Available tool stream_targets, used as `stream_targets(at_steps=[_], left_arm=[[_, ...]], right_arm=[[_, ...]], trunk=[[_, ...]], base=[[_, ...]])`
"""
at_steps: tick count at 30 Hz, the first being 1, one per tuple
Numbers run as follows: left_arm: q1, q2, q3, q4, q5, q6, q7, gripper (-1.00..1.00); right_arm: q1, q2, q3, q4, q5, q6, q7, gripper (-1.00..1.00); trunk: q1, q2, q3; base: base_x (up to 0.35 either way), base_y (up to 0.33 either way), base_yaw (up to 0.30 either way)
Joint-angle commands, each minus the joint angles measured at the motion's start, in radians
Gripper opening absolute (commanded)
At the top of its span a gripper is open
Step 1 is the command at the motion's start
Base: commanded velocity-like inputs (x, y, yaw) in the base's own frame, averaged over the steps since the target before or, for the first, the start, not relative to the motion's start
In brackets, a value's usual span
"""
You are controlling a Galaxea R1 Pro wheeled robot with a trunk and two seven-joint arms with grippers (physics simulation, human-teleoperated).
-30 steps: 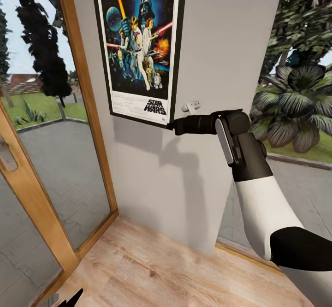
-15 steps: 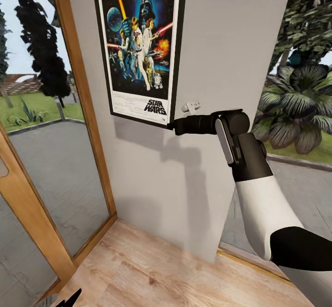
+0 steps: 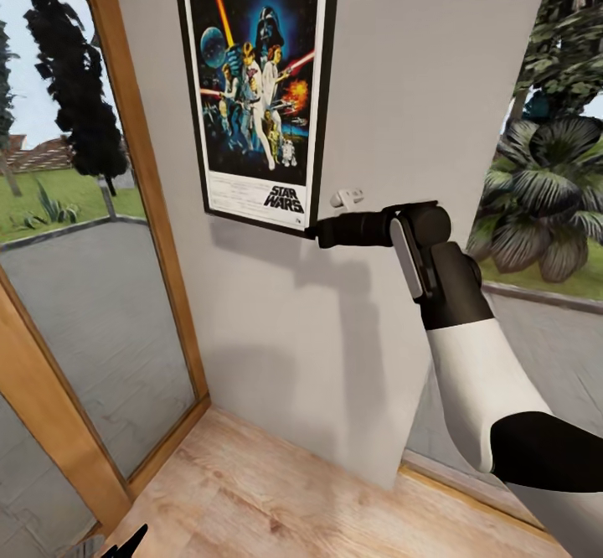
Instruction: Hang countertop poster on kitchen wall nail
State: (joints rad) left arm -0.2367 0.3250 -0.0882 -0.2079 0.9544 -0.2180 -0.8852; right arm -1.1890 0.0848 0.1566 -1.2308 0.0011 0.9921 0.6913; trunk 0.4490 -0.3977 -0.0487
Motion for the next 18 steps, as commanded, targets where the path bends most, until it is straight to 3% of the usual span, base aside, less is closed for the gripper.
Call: stream_targets(at_steps=[1,6,18], left_arm=[[-0.001,0.001,-0.008,0.001,0.007,-0.006,-0.001,1.0],[-0.001,0.004,-0.008,0.001,0.007,-0.006,-0.001,1.0],[-0.001,0.006,-0.008,0.001,0.009,-0.006,-0.001,1.0]], right_arm=[[-0.001,0.001,-0.001,0.004,-0.004,0.007,0.004,-1.0],[-0.002,0.001,-0.002,0.019,-0.004,0.007,0.004,-1.0],[-0.016,0.001,-0.002,0.048,-0.004,0.006,0.004,-1.0]], trunk=[[0.001,-0.002,-0.002],[0.001,-0.002,-0.002],[0.001,-0.002,-0.002]], base=[[0.203,0.0,0.0],[0.252,0.0,0.0],[0.124,0.0,0.0]])
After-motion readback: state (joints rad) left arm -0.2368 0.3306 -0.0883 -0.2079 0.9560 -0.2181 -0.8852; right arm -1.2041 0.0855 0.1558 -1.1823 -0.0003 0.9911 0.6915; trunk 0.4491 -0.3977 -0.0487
